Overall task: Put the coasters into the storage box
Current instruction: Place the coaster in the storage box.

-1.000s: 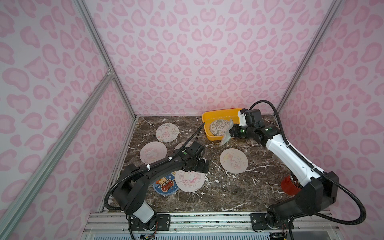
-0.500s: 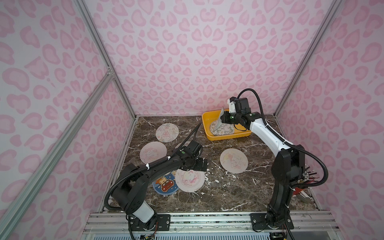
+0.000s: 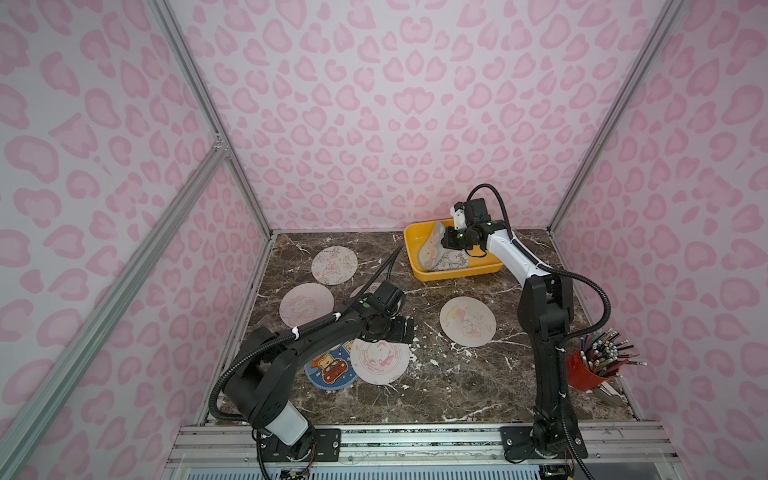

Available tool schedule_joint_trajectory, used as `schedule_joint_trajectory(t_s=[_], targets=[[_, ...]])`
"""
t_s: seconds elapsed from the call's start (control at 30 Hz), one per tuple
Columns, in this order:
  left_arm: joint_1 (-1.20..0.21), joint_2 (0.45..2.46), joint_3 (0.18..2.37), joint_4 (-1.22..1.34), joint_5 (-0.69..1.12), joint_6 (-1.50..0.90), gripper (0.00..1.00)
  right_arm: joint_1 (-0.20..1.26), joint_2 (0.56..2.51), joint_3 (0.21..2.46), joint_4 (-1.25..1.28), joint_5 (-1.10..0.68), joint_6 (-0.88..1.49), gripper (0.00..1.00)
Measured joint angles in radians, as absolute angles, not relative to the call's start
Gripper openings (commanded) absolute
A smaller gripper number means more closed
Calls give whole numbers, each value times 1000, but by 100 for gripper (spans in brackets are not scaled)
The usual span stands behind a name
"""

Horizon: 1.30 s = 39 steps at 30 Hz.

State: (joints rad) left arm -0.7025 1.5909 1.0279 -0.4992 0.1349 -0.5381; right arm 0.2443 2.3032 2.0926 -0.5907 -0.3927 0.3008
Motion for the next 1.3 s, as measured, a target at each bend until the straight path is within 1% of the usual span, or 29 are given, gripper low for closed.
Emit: schedule_joint_trajectory(t_s=[0.17,0.23,0.3,0.37,0.5,0.6,0.77,1.03,1.17,1.3], targets=[[-703,1593,1027,-499,136,-538,100,209,2365,2136,-666,-345,257,0],[-703,1593,1027,-498,136,-538,100,207,2377,2144,-690,-324,244,11],[-703,1595,1027,-498,136,-538,100,202,2379,2147,-708,-304,236,27],[-703,1597,1027,-499,135,-538,100,201,2376,2147,-717,-281,223,38],[-703,1600,1032,-499,135,-538,100,198,2350,2142,-732,-241,214,53],[-703,1607,1040,-499,135,-538,100,196,2306,2113,-729,-224,207,60],[-703,1614,1056,-498,135,-538,100,187,2177,1960,-696,-210,206,69],[-709,1633,1086,-492,134,-541,100,142,1874,1508,-587,-259,226,79],[-727,1653,1108,-484,134,-541,100,136,1759,1319,-543,-281,236,83],[-752,1689,1138,-467,134,-541,100,126,1698,1175,-515,-300,247,84]])
